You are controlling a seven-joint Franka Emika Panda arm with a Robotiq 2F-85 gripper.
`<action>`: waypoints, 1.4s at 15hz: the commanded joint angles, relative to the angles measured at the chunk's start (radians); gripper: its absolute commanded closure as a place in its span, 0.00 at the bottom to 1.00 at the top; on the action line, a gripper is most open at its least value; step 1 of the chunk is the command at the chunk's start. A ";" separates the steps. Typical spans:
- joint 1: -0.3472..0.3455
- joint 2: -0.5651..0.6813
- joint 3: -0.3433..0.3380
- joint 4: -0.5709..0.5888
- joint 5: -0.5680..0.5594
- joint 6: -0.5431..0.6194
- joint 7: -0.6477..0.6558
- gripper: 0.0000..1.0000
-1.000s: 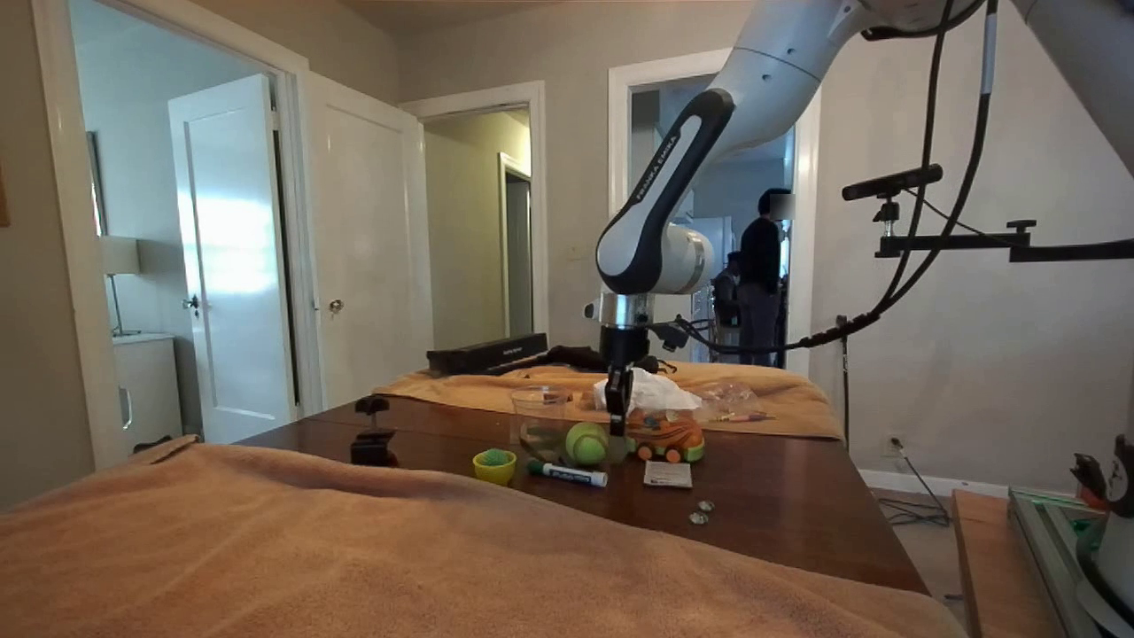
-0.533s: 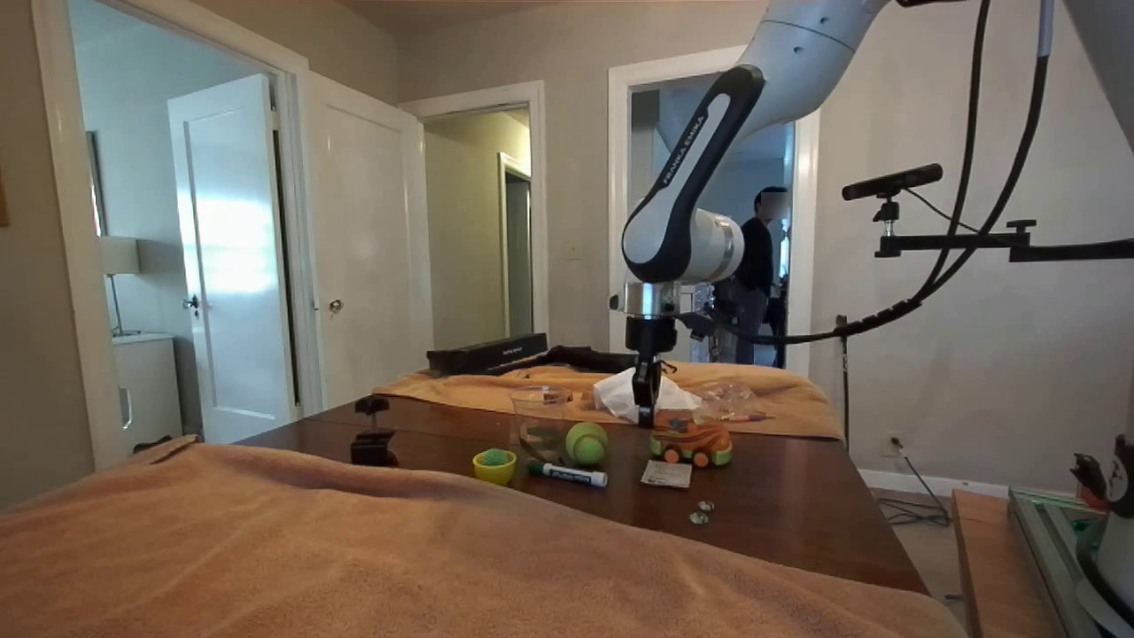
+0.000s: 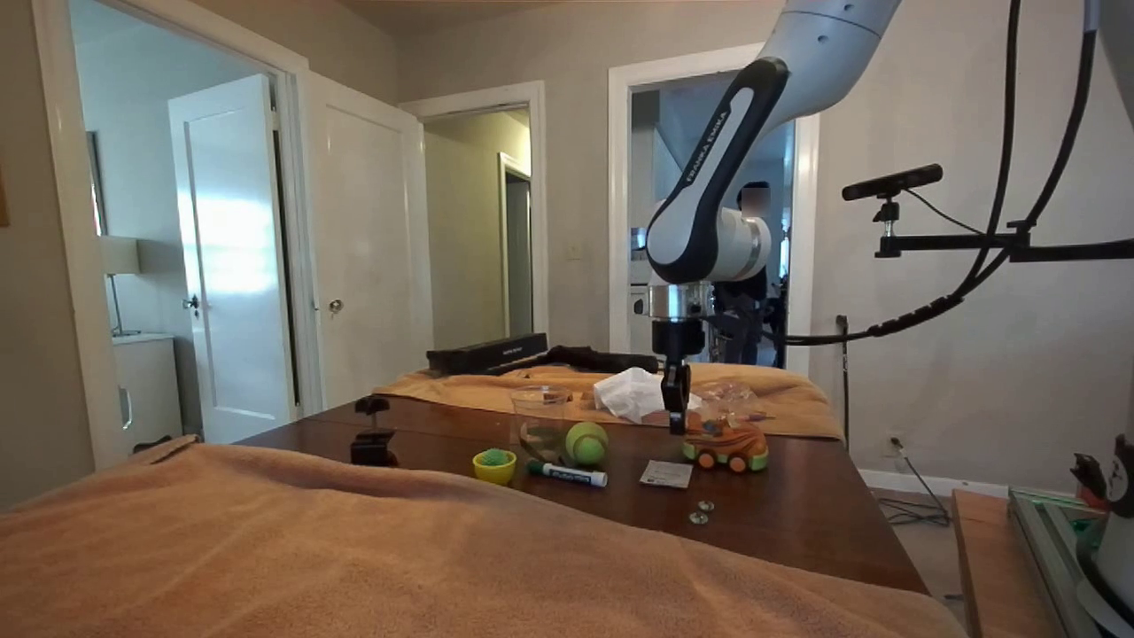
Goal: Push the car towards you
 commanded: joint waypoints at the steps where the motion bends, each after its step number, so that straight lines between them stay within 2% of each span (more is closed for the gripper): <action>1: 0.025 -0.086 -0.035 -0.067 -0.062 -0.038 0.053 1.00; 6: 0.043 -0.139 -0.078 -0.097 -0.145 -0.127 0.100 1.00; 10: 0.045 -0.167 -0.089 -0.102 -0.164 -0.200 0.102 1.00; 17: 0.074 -0.246 -0.074 -0.096 -0.148 -0.164 0.079 1.00; 21: 0.114 -0.285 -0.064 -0.076 -0.179 -0.219 0.141 1.00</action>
